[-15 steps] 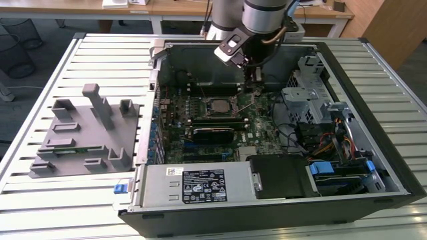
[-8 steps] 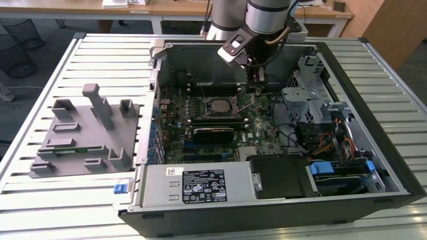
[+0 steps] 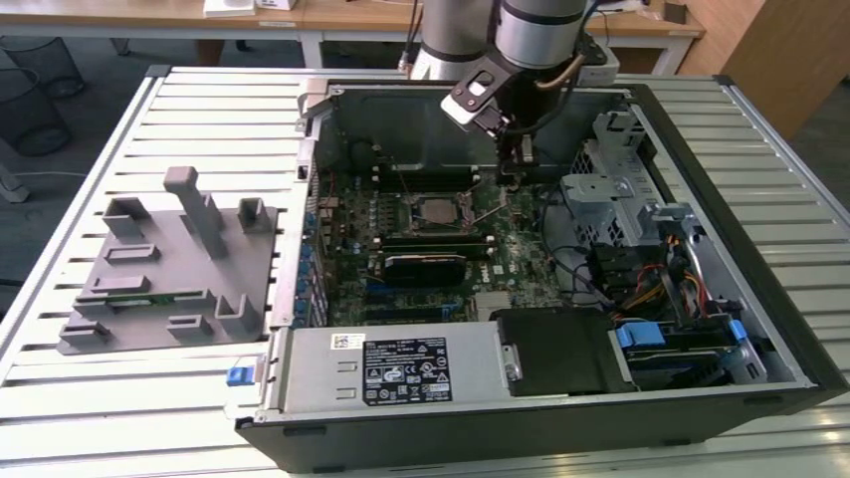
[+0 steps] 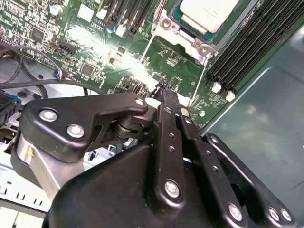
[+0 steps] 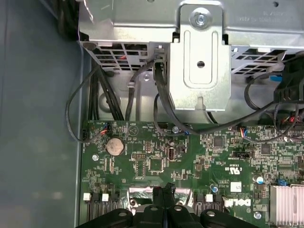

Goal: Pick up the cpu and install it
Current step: 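Close the cpu cover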

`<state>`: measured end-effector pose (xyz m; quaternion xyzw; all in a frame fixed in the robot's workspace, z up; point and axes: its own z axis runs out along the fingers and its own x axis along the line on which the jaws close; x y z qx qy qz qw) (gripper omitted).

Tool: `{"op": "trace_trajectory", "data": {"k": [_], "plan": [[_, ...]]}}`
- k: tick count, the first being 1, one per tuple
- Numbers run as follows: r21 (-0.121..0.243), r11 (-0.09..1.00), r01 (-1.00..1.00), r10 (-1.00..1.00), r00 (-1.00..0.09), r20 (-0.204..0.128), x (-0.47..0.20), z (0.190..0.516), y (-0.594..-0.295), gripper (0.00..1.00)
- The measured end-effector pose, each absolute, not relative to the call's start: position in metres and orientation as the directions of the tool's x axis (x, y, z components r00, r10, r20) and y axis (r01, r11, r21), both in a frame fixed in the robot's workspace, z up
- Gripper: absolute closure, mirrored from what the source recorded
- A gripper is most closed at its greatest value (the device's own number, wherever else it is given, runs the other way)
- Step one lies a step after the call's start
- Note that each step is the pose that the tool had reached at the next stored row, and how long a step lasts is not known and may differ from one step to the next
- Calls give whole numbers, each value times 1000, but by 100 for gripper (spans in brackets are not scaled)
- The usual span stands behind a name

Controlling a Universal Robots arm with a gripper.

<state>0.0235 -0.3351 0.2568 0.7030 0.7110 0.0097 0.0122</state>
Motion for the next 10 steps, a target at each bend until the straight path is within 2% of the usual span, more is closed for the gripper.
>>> {"op": "trace_trajectory", "data": {"k": [10], "plan": [[31,11,999,1000,-11,-3,33,256,-334,89]]}}
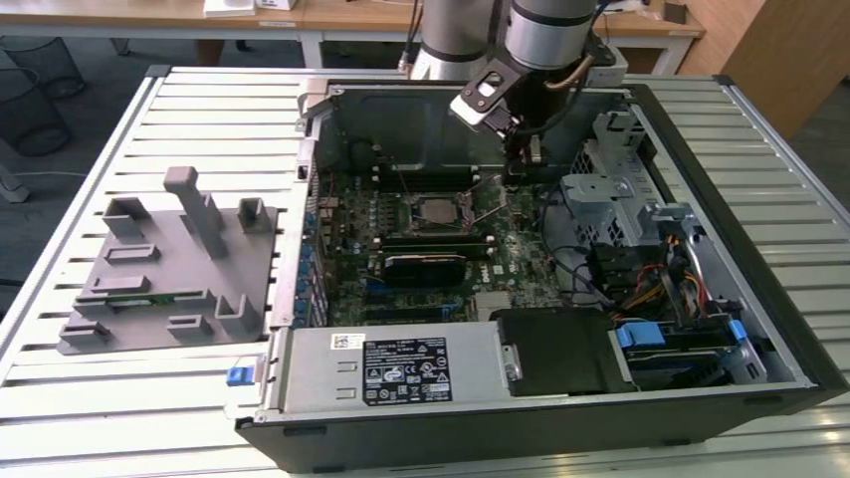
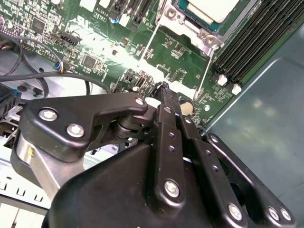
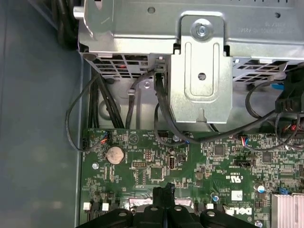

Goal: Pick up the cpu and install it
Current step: 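Close the cpu cover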

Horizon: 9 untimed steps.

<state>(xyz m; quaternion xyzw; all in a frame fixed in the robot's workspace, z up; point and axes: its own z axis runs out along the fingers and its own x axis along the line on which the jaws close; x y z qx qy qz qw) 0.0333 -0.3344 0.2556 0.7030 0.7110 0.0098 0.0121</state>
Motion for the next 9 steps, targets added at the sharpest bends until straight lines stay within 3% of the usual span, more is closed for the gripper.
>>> {"op": "trace_trajectory", "data": {"k": [9], "plan": [[31,11,999,1000,-11,-4,40,253,-334,89]]}}
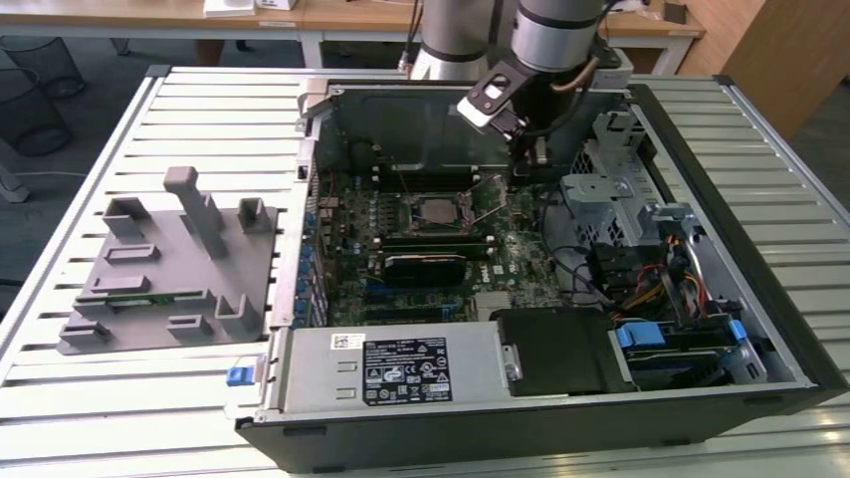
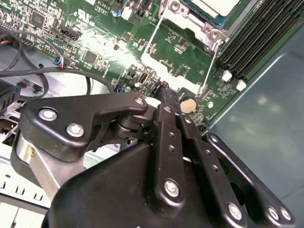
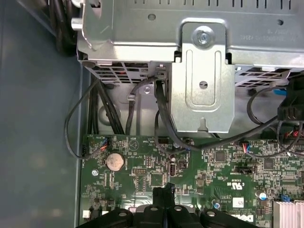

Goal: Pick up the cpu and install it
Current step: 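Close the cpu cover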

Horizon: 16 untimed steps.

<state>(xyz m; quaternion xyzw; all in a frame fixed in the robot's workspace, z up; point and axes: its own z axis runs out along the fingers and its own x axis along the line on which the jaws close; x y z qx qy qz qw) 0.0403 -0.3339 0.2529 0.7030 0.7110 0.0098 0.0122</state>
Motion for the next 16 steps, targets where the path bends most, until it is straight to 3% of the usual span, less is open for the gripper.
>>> {"op": "trace_trajectory", "data": {"k": [16], "plan": [[31,11,999,1000,-11,-3,46,241,-333,89]]}}
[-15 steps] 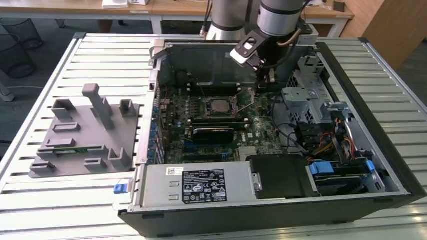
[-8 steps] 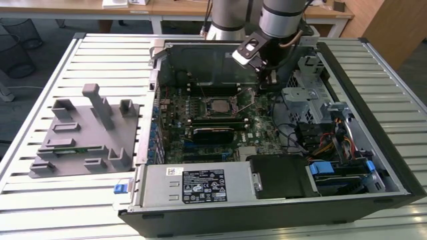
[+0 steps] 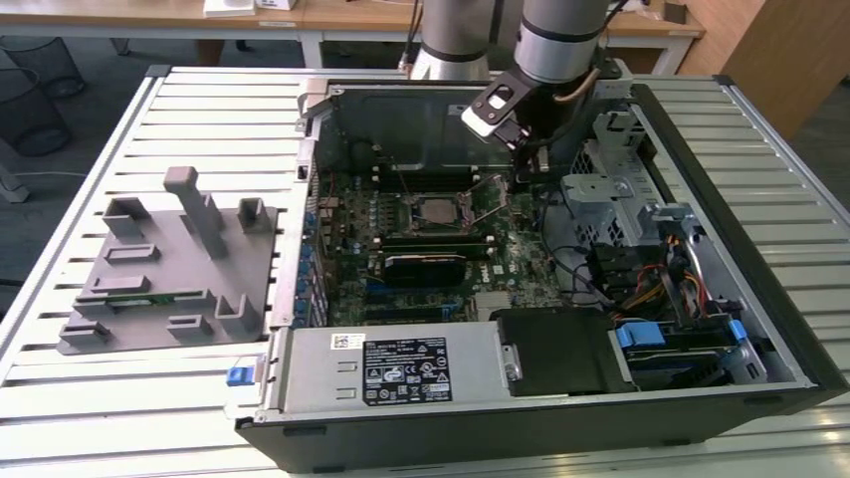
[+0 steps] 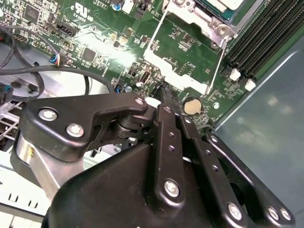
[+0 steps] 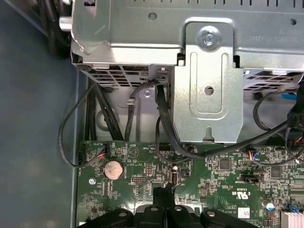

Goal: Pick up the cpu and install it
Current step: 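Close the cpu cover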

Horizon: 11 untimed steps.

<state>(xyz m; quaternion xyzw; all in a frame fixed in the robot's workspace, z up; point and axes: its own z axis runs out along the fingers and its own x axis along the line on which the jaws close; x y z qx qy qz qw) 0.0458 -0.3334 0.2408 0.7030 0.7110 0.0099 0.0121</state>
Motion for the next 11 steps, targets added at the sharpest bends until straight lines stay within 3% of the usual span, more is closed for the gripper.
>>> {"op": "trace_trajectory", "data": {"k": [11], "plan": [[31,11,999,1000,-11,-3,36,239,-333,89]]}}
